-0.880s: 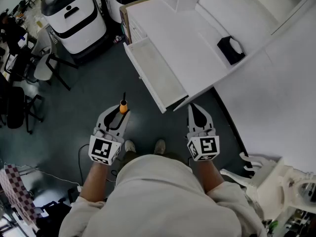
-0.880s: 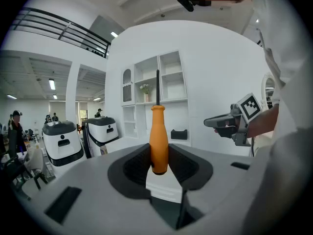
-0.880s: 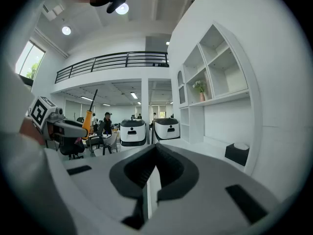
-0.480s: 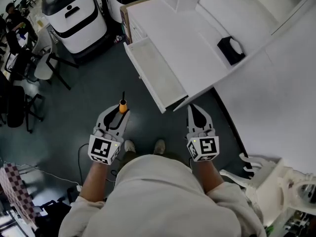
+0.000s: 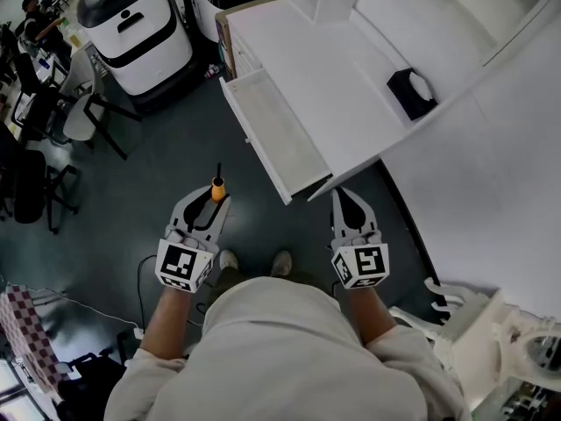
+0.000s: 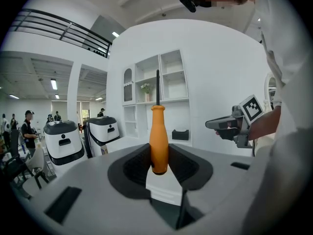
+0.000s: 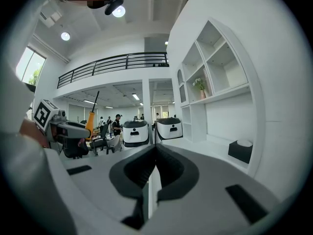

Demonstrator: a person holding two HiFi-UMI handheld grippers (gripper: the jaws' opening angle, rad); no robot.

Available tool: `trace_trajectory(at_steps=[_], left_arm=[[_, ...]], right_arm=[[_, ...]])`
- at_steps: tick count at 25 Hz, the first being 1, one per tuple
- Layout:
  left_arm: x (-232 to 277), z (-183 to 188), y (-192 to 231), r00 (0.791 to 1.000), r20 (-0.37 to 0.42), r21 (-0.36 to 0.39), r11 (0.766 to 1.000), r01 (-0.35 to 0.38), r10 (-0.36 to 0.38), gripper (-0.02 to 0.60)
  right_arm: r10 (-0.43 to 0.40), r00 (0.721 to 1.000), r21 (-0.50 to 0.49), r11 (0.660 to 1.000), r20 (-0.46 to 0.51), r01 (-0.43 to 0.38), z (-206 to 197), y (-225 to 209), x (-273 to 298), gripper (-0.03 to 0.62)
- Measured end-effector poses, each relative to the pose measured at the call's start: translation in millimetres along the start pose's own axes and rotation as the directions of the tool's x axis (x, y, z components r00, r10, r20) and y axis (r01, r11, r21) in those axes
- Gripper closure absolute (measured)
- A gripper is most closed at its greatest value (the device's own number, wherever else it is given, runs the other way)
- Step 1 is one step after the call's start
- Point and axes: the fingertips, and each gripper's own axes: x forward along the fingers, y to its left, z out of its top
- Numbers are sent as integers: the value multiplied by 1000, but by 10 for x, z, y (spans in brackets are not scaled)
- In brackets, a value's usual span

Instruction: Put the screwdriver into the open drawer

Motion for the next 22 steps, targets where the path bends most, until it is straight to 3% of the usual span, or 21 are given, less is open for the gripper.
trace_trajectory(at_steps=[11, 22], left_arm=[[159, -66, 39, 1000, -12, -32, 999, -23, 23, 468], [560, -22, 667, 1000, 7, -26, 1000, 10, -10, 468]], right_arm=[[23, 999, -5, 1000, -35, -23, -99, -153, 99, 589], [-24, 998, -20, 1000, -61, 23, -16, -130, 615, 591]])
